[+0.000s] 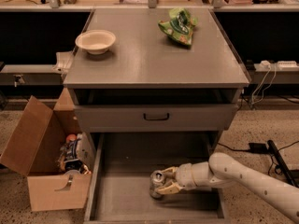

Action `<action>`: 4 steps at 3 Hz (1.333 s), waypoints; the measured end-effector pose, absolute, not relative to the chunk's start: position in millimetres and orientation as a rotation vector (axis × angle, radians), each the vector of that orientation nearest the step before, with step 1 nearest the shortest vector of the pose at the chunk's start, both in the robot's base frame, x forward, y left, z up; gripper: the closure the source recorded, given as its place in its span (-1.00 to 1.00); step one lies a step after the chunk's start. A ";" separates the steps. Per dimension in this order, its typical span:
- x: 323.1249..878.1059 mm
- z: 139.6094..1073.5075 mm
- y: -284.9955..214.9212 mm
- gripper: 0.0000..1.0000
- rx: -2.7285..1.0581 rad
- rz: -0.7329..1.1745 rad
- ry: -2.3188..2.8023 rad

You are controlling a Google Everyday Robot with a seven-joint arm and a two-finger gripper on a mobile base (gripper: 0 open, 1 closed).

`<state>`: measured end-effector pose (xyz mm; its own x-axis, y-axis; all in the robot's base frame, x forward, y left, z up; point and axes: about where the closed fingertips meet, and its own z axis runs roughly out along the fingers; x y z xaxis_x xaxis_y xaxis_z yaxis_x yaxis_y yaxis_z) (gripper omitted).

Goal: Place 7up can into middle drawer

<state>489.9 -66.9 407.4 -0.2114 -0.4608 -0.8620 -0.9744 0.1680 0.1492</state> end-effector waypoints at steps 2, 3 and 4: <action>489.6 457.0 -70.7 -1.00 -1.369 0.984 1.619; 485.5 506.5 -80.2 -1.00 -1.385 1.001 1.505; 474.2 554.5 -80.4 -1.00 -1.470 0.945 1.368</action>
Offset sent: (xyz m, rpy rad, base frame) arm -0.0035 -0.0115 0.0839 0.1573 -0.1605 0.0679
